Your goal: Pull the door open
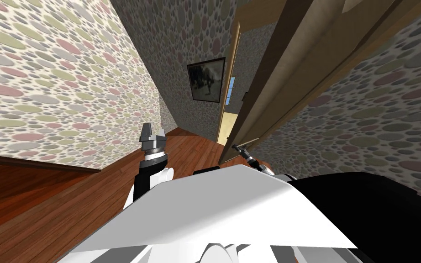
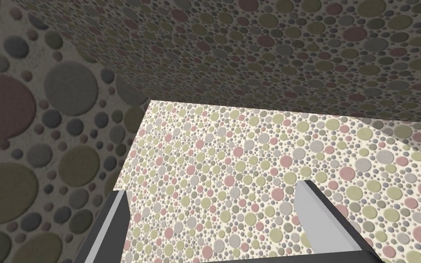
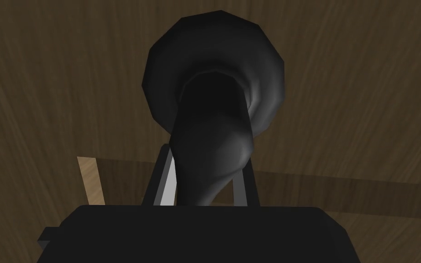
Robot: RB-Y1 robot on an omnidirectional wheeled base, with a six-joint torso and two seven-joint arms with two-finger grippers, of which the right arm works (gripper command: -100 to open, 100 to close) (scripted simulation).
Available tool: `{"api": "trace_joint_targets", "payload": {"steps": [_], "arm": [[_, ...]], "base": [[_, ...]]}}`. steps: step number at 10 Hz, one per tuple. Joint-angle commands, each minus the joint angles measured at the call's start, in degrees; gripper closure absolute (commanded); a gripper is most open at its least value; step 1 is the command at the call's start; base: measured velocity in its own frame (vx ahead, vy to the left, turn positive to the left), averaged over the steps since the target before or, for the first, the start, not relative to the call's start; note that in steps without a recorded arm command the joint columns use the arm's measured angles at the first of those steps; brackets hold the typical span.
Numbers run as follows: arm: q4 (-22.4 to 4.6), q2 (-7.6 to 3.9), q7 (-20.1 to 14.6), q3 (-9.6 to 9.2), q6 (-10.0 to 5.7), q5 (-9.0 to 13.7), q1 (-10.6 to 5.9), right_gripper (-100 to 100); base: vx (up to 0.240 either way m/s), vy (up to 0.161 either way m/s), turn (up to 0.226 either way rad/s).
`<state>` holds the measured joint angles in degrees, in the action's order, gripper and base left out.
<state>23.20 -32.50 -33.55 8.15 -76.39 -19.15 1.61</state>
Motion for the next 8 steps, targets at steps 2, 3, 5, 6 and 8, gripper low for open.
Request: {"api": "trace_joint_targets", "payload": {"steps": [2, 3, 5, 6, 8], "arm": [[-0.83, -0.21, 0.13, 0.25, -1.29, -0.2, 0.32, 100], [-1.23, -0.34, 0.16, 0.4, -1.78, -0.25, 0.41, 100], [-1.63, -0.47, 0.19, 0.55, -2.28, -0.31, 0.5, 100], [-2.03, -0.6, 0.23, 0.71, -2.77, -0.37, 0.58, 100], [-2.72, -0.82, 0.28, 0.97, -3.62, -0.47, 0.73, 100]], "base": [[-0.214, -0.105, 0.168], [-0.194, -0.119, 0.189], [-0.118, -0.063, 0.085], [-0.147, -0.086, 0.21], [-0.205, -0.114, 0.206]]}}
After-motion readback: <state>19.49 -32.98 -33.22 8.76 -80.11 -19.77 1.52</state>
